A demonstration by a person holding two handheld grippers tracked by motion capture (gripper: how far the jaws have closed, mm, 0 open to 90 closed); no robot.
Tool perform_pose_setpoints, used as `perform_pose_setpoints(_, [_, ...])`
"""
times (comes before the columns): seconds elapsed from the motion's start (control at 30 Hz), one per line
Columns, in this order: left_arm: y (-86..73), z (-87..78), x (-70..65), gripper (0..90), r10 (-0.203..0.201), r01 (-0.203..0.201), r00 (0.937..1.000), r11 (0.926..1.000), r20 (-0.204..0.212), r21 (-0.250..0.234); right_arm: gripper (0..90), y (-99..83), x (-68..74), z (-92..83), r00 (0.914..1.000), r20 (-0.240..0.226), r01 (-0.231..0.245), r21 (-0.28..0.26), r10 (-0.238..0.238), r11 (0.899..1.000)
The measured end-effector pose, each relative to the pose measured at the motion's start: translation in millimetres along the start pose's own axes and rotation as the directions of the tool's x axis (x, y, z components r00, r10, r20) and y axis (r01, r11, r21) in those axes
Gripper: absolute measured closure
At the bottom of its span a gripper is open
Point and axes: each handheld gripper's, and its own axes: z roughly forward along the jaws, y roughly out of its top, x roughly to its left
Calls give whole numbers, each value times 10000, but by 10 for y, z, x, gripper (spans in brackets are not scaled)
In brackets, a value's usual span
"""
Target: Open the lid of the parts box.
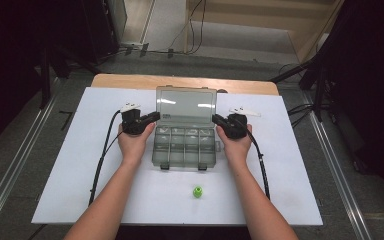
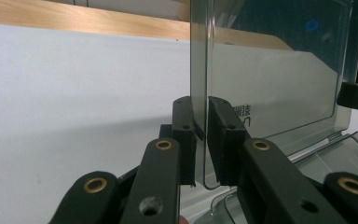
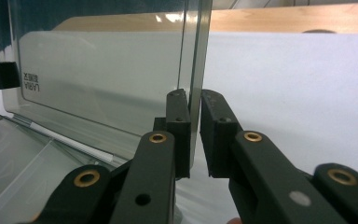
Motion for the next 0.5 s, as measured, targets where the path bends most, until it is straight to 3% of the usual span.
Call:
perform_pose_setpoints(0.1, [-6,6,5,803,-201,200,9998,9998,36,96,793,-8,-17,16,9997,-95,-229,84,230,9997])
perform_pose_setpoints(0.5, [-69,29,8,790,-290,299,9993,9988,-233,386,762,-44,-77,75,9977,-340,-565,515,583,9971])
